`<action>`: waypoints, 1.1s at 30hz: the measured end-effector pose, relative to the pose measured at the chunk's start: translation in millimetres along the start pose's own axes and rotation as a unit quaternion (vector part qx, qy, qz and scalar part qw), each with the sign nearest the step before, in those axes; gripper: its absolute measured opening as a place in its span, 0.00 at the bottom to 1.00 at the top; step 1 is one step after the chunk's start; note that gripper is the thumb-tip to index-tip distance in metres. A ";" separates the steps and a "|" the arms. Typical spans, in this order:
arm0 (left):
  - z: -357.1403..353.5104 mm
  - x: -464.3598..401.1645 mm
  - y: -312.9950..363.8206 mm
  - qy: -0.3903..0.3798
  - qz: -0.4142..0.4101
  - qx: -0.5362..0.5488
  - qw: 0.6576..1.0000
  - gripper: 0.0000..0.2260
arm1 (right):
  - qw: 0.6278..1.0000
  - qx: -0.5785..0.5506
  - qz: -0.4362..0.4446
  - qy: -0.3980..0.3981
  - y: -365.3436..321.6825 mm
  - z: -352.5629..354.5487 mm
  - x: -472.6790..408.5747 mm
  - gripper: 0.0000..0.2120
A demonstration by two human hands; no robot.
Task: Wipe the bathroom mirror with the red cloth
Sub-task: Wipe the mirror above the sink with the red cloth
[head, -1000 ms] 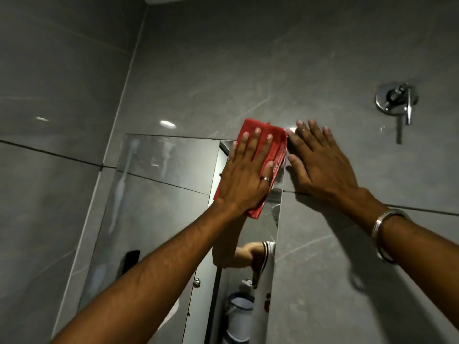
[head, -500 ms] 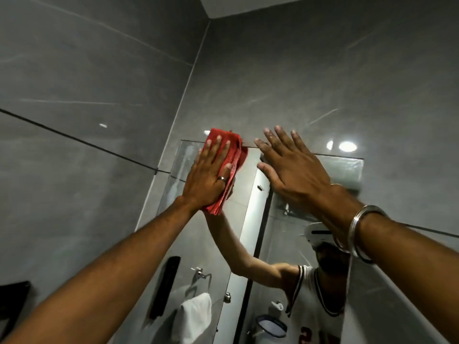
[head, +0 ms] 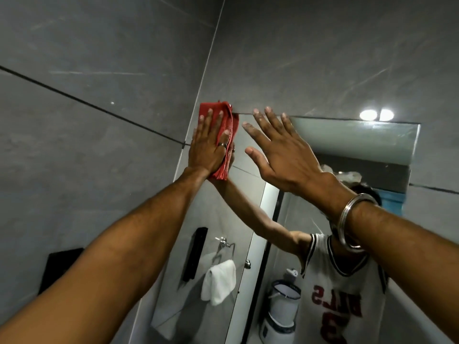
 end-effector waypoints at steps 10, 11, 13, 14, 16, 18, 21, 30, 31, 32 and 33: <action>-41.5 171.9 -29.6 -0.030 -0.014 -0.012 0.999 0.28 | 0.993 -0.065 -0.080 -0.056 -48.6 -63.1 120.1 0.32; -47.6 198.5 -39.0 -0.040 -0.006 -0.009 0.999 0.28 | 0.991 -0.088 -0.082 -0.061 -59.3 -67.4 135.2 0.31; -55.9 245.5 -54.2 -0.050 0.002 -0.003 0.999 0.28 | 0.986 -0.137 -0.077 -0.063 -77.7 -69.4 160.8 0.31; -60.2 271.6 -63.9 -0.059 0.011 0.001 0.998 0.28 | 0.983 -0.156 -0.071 -0.067 -89.1 -72.1 173.9 0.30; -70.2 321.7 -81.7 -0.080 0.028 -0.002 0.996 0.27 | 0.982 -0.169 -0.052 -0.073 -111.1 -79.1 197.8 0.29; -79.9 366.3 -97.9 -0.098 0.049 -0.007 0.994 0.27 | 0.983 -0.159 -0.027 -0.088 -133.5 -91.5 219.1 0.28; -83.3 399.3 -115.6 -0.078 0.060 -0.006 0.995 0.27 | 0.985 -0.143 -0.002 -0.097 -157.0 -107.7 243.3 0.26; -93.6 422.7 -70.1 -0.010 0.109 0.021 0.994 0.27 | 0.990 -0.123 -0.021 -0.061 -128.5 -96.6 297.8 0.25; -96.4 428.4 -54.5 -0.005 0.102 0.022 0.995 0.27 | 0.991 -0.117 -0.025 -0.058 -123.3 -92.8 305.1 0.25; -99.8 432.6 -36.4 -0.001 0.094 0.022 0.995 0.26 | 0.993 -0.104 -0.031 -0.055 -117.0 -88.9 312.2 0.25; -106.1 438.3 -13.4 -0.001 0.086 0.020 0.996 0.26 | 0.994 -0.088 -0.042 -0.054 -108.4 -83.0 322.8 0.25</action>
Point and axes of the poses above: each hand's wrist, its own x-axis away from the middle knuckle, its own z-axis out of the back of the hand, y = z × x, the point moved 10 cm from there along -x, towards the middle knuckle, and after that the axes turned 2 degrees about -y, right-handed, at the moved point
